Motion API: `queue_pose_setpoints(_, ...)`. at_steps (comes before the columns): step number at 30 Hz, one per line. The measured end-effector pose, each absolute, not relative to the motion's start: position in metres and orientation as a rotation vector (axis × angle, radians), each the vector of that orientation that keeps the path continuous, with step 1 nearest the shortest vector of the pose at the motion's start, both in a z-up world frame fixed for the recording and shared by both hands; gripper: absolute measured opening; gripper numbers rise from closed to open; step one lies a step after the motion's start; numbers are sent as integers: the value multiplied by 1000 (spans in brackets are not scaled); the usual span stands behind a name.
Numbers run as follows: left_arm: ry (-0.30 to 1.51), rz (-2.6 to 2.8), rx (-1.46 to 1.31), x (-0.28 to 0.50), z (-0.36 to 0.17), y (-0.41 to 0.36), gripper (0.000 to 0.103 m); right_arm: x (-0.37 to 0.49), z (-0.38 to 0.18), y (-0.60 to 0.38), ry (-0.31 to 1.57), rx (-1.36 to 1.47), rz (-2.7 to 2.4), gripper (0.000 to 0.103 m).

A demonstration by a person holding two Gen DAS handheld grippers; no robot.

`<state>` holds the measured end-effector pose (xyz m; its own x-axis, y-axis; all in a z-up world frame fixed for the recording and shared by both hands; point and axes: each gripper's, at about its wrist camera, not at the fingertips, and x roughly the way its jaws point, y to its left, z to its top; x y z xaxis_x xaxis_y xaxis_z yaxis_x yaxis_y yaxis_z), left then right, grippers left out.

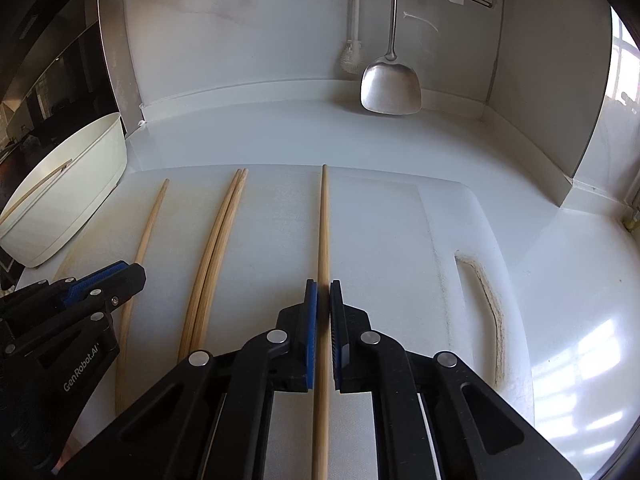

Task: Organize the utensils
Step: 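Close the left tool on one chopstick while the right tool closes on another, then lift both held chopsticks and carry them over the white bowl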

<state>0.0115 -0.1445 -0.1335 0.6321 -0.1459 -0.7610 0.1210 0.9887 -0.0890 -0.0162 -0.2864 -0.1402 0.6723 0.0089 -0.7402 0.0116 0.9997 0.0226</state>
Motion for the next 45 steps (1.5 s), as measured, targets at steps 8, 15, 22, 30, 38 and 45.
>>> queue_pose_setpoints(8, 894, -188, -77, 9, -129, -136, 7, -23, -134, -295, 822, 89, 3, 6)
queue_pose_setpoints(15, 901, -207, -93, 5, -115, -131, 7, -27, -125, -290, 829, 85, 15, 6)
queue_pose_setpoints(22, 915, -208, -90, -2, -96, -120, 7, -30, -98, -282, 833, 71, 38, 6)
queue_pose_setpoints(30, 883, -181, -80, -13, -48, -102, 7, -35, -58, -263, 814, 38, 119, 6)
queue_pose_setpoints(38, 845, -67, -99, -25, 2, -55, 7, -34, -20, -233, 769, 44, 229, 6)
queue_pose_setpoints(45, 816, 10, -167, -22, 20, 18, 7, -16, 6, -177, 775, 46, 311, 6)
